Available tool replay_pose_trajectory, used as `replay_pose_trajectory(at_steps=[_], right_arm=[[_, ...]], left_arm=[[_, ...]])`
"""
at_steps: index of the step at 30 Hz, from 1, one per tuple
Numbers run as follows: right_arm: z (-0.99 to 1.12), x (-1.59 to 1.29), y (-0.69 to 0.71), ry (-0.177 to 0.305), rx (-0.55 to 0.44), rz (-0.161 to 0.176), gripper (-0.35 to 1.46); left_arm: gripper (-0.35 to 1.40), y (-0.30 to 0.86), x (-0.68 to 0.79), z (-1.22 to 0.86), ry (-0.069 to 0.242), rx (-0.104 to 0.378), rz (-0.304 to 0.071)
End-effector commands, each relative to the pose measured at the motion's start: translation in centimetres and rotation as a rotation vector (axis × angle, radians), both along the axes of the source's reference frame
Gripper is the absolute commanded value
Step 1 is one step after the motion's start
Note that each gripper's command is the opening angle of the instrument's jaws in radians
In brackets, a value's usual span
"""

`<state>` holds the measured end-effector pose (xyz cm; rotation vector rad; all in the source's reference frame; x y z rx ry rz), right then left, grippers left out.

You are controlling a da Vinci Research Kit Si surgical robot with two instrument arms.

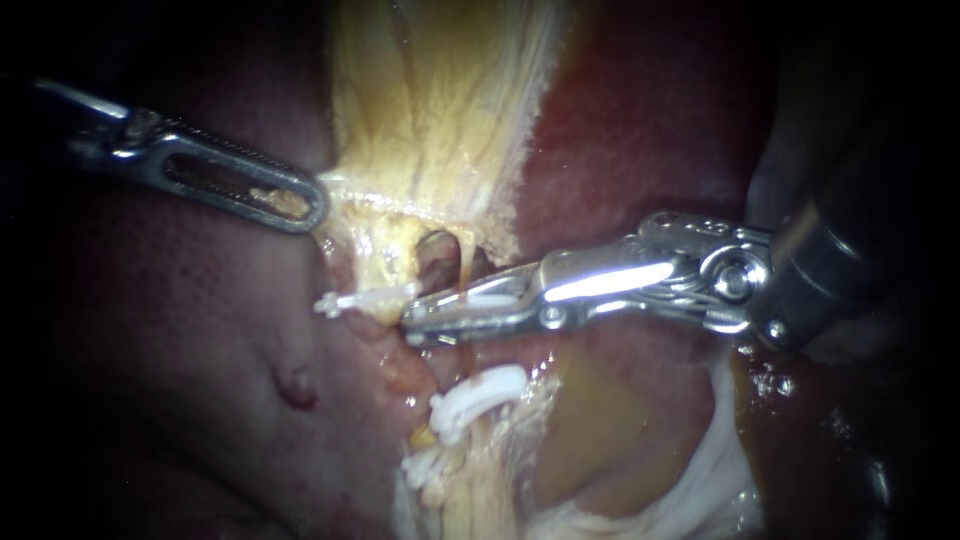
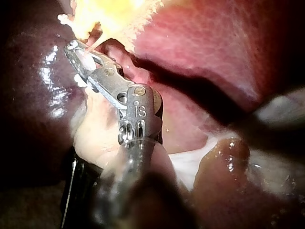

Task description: Going back third clip right tube

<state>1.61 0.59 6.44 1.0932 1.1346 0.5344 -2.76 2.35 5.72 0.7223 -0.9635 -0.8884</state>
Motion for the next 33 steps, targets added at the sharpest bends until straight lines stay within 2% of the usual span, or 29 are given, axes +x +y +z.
replay_pose_trajectory(at_steps=[1,7,8,10,11,14,15,21,24,27,29,33], right_arm=[[0.01,0.00,0.00,0.000,0.000,0.000,-0.35],[0.02,-0.02,-0.04,-0.007,0.007,0.003,-0.35],[0.02,-0.02,-0.05,-0.008,0.006,0.005,-0.14],[0.03,-0.01,-0.07,-0.005,0.006,0.004,0.08],[0.04,0.01,-0.07,-0.001,0.006,0.014,0.20],[0.05,0.05,-0.07,-0.022,-0.005,0.056,0.41],[0.06,0.06,-0.07,-0.033,-0.010,0.075,0.42],[0.12,0.05,-0.12,-0.032,-0.087,0.107,0.44],[0.18,0.06,-0.13,-0.069,-0.169,0.160,0.48],[0.25,0.05,-0.13,-0.109,-0.261,0.189,0.49],[0.30,0.03,-0.12,-0.122,-0.293,0.195,0.49],[0.34,-0.04,-0.10,-0.117,-0.344,0.197,0.49]], left_arm=[[-0.35,0.00,0.00,0.00,0.000,0.000,0.001],[-0.35,-0.01,0.00,-0.01,0.000,0.000,0.000],[-0.35,-0.01,0.00,-0.01,0.000,0.000,0.000],[-0.35,-0.01,0.00,-0.01,0.000,0.000,0.000],[-0.35,-0.01,0.00,-0.01,0.000,0.000,0.000],[-0.35,-0.01,0.00,-0.01,0.000,0.000,0.000],[-0.35,-0.01,0.00,-0.01,0.000,0.000,0.000],[-0.35,-0.01,0.00,-0.01,0.000,0.000,0.000],[-0.35,-0.01,0.00,-0.01,0.000,0.000,0.000],[-0.35,-0.01,0.00,-0.01,0.000,0.000,0.000],[-0.35,-0.01,0.00,-0.01,0.000,0.000,0.000],[-0.35,-0.01,0.00,-0.01,0.000,-0.001,0.000]])
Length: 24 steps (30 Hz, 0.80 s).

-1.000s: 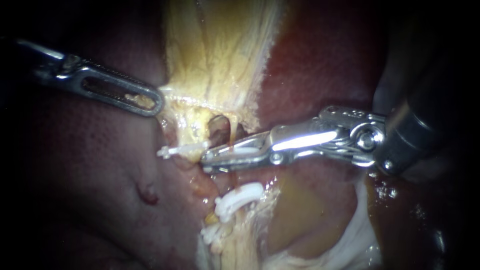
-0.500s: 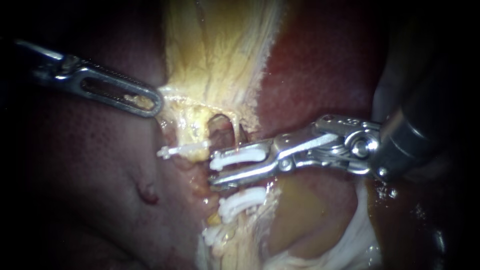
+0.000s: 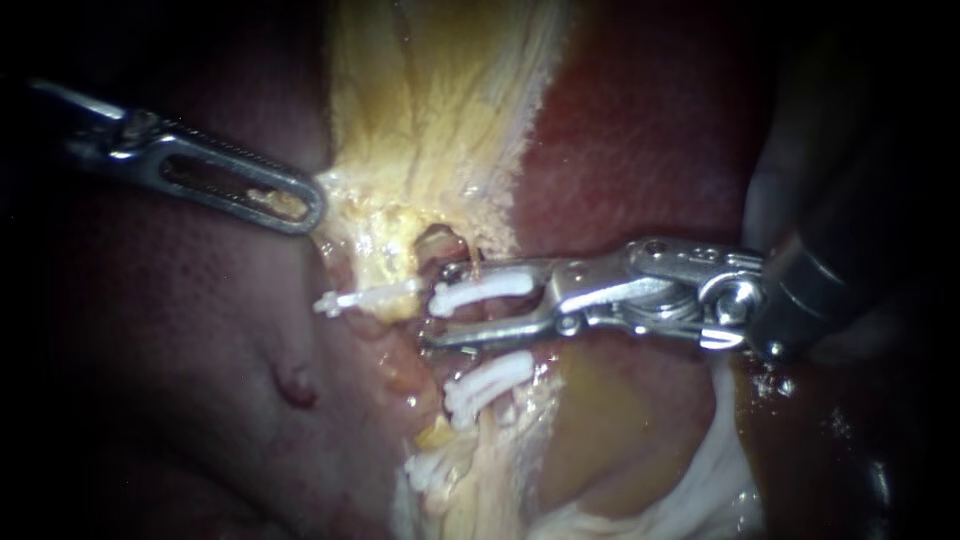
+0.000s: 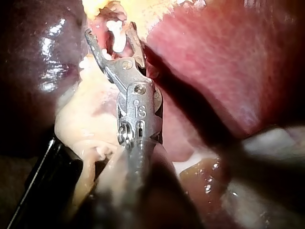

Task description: Going back third clip right tube

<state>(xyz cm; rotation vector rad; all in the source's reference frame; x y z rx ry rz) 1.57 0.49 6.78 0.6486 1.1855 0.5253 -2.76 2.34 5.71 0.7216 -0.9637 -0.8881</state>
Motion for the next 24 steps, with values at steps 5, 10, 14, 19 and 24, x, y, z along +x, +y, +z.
replay_pose_trajectory(at_steps=[5,10,14,19,24], right_arm=[[-0.08,-0.12,-0.01,0.012,-0.057,-0.017,0.50],[-0.23,-0.41,0.00,0.036,-0.153,-0.050,0.50],[-0.37,-0.67,0.05,0.049,-0.213,-0.067,0.50],[-0.52,-0.98,0.10,0.040,-0.243,-0.060,0.50],[-0.59,-1.11,0.14,0.046,-0.255,-0.067,0.50]], left_arm=[[-0.35,0.00,0.00,0.00,0.000,0.000,0.000],[-0.35,-0.01,0.02,0.00,-0.001,0.000,0.001],[-0.35,-0.01,0.02,0.00,-0.001,0.000,0.001],[-0.35,-0.01,0.02,0.00,-0.001,0.000,0.001],[-0.35,-0.01,0.01,0.00,0.000,0.000,0.001]])
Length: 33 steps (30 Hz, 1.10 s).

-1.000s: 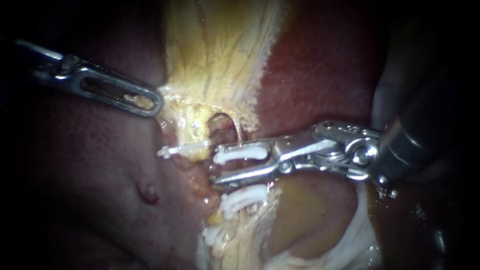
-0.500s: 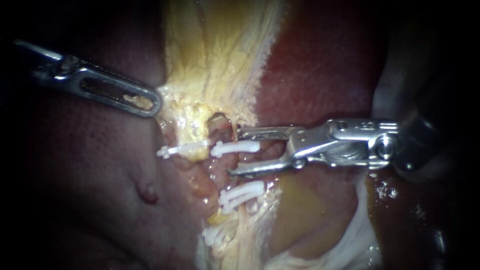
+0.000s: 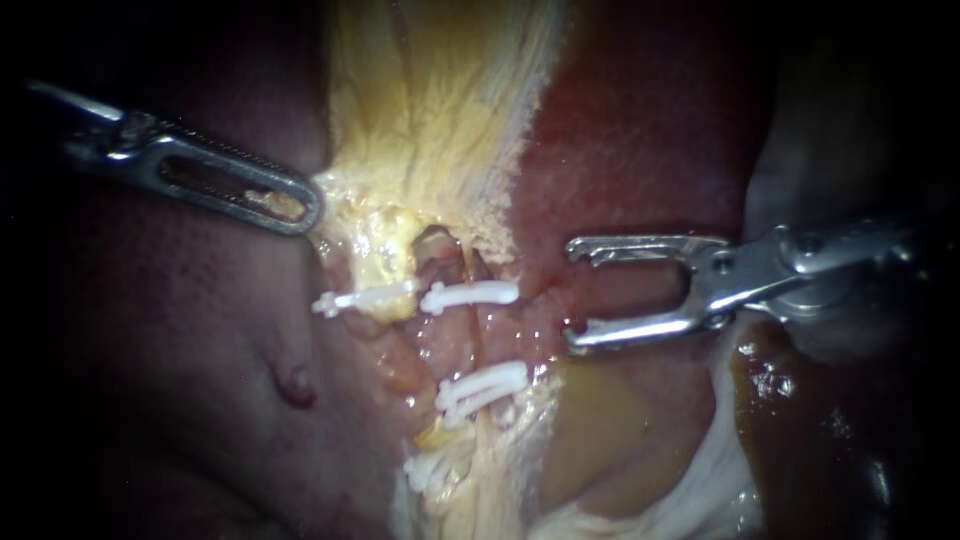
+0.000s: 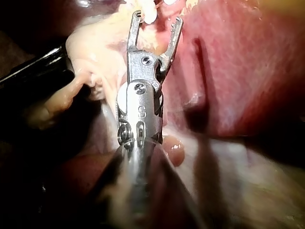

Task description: Going back third clip right tube

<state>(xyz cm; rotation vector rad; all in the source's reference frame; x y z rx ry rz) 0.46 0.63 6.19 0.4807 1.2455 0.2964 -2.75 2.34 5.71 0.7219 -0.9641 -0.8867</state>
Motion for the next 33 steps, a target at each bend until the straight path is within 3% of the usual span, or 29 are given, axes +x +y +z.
replay_pose_trajectory(at_steps=[1,10,18,24,33], right_arm=[[0.00,-0.01,-0.01,0.001,-0.005,-0.002,0.50],[-0.02,-0.04,-0.02,0.002,-0.012,-0.004,0.50],[-0.02,-0.07,-0.03,0.005,-0.011,-0.008,0.50],[-0.02,-0.09,-0.03,0.007,-0.010,-0.011,0.50],[-0.03,-0.09,-0.04,0.007,-0.010,-0.011,0.50]], left_arm=[[-0.35,0.00,-0.01,0.00,0.001,0.001,-0.001],[-0.35,-0.05,-0.20,0.12,0.007,-0.006,-0.009],[-0.35,-0.19,-0.58,0.38,-0.006,-0.004,0.017],[-0.35,-0.31,-0.78,0.55,-0.011,-0.008,0.031],[-0.35,-0.32,-0.81,0.58,-0.010,-0.008,0.037]])
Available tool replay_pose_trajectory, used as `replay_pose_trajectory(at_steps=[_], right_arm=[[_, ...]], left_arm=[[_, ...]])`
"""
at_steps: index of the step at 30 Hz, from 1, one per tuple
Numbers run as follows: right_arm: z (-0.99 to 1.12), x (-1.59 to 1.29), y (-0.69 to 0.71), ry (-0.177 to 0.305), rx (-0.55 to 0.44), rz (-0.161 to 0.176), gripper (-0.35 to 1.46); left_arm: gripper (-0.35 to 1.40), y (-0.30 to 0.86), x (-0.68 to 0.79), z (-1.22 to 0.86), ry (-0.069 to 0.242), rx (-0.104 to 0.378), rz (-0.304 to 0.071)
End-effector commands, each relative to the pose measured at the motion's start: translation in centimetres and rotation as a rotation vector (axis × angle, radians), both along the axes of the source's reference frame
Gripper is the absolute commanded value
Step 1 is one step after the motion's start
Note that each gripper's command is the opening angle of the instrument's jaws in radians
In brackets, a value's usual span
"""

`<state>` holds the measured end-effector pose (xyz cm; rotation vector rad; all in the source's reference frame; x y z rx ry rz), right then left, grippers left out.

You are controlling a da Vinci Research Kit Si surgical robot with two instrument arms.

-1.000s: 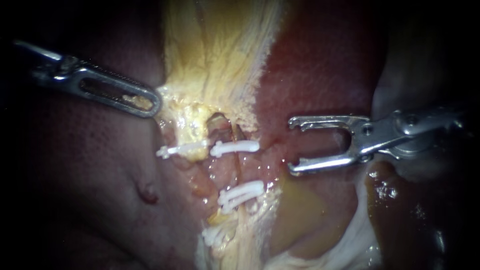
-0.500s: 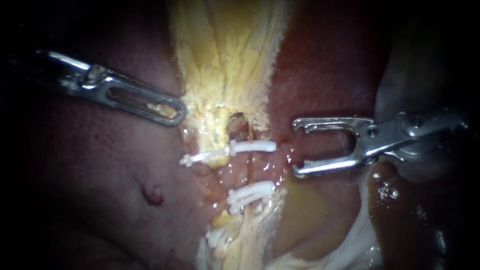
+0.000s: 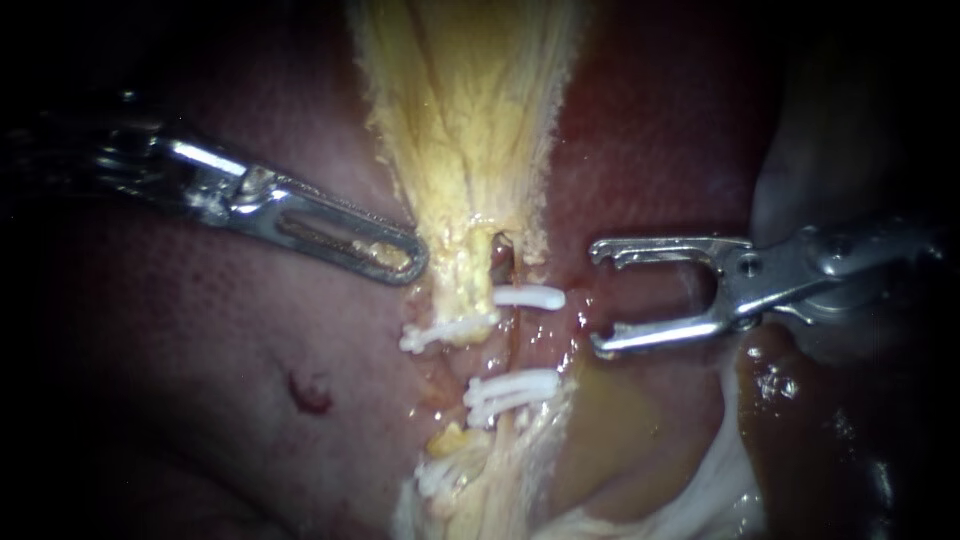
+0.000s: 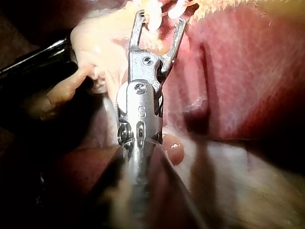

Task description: Going back third clip right tube

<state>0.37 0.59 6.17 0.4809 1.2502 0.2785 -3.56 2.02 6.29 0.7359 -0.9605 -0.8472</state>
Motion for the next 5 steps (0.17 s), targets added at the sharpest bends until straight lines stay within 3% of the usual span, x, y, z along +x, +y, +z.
replay_pose_trajectory(at_steps=[1,5], right_arm=[[0.00,0.00,0.00,0.000,0.000,0.001,0.50],[0.00,0.01,0.00,0.000,0.000,0.001,0.50]], left_arm=[[-0.35,0.01,0.00,0.00,0.000,0.000,0.000],[-0.35,0.02,0.03,-0.03,-0.001,0.002,0.002]])
